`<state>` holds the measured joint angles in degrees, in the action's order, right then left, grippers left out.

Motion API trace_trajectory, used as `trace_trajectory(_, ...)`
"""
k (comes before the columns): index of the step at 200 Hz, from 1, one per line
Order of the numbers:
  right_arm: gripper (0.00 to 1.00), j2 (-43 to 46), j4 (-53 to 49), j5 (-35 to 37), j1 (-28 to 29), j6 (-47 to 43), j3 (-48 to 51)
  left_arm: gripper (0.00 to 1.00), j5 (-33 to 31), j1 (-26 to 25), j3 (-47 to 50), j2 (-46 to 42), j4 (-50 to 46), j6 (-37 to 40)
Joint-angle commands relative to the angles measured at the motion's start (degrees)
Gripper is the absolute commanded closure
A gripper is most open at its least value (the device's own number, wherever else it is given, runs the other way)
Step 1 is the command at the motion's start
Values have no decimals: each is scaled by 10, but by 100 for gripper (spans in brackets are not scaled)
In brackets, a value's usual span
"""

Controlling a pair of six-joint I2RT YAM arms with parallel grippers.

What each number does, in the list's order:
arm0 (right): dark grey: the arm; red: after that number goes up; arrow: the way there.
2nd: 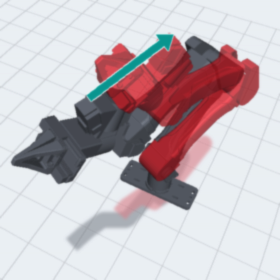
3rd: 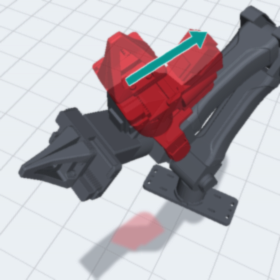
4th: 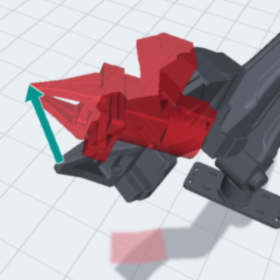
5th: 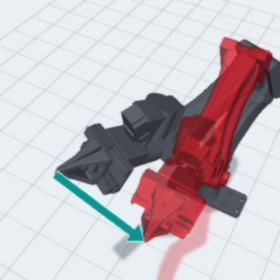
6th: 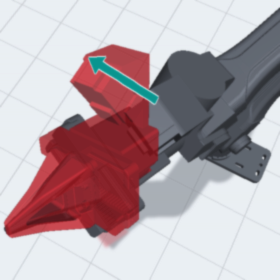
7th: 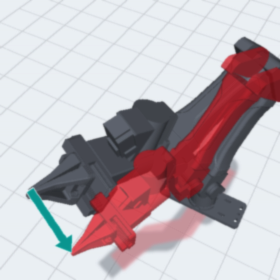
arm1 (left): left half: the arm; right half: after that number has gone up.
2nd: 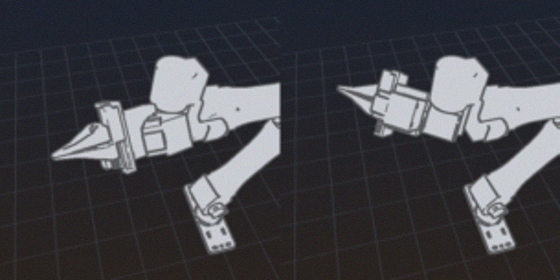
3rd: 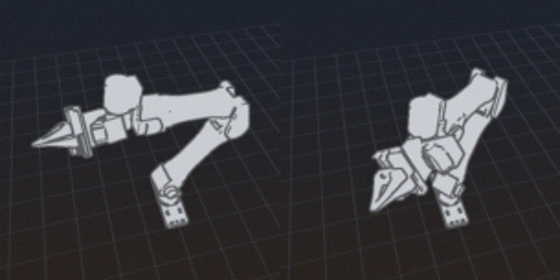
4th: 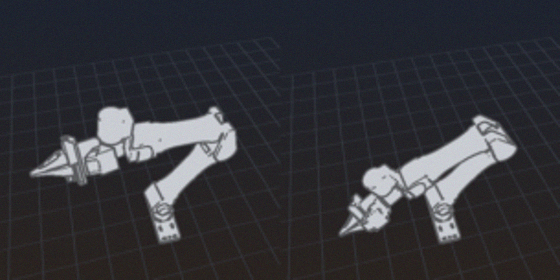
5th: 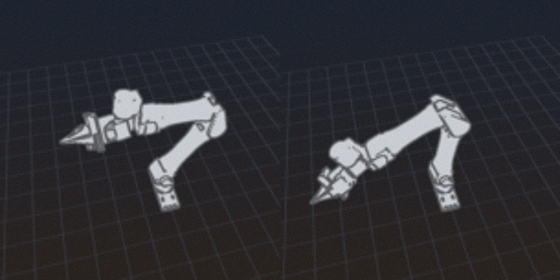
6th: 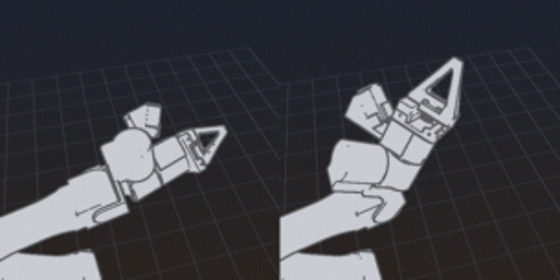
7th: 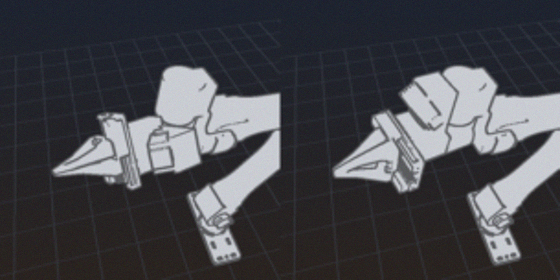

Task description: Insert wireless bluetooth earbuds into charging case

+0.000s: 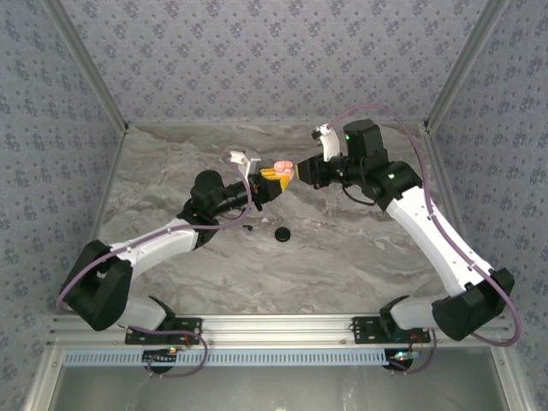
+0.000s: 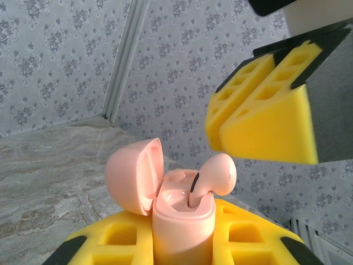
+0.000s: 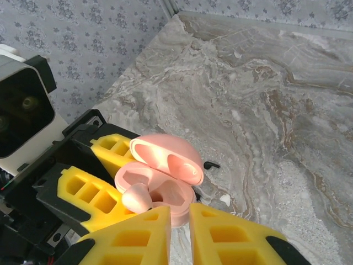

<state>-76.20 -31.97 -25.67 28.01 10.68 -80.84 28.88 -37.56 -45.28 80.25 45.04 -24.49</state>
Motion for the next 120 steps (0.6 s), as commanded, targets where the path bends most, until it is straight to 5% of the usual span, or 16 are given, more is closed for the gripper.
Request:
trace_trajectory(1,83,-5,3,-15,1,3,-3,93,13,-3,-19,-14,27,7)
trace_trajectory(120,81,-13,3,-58,18,-8,-11,93,10,-9,-25,-6,23,7)
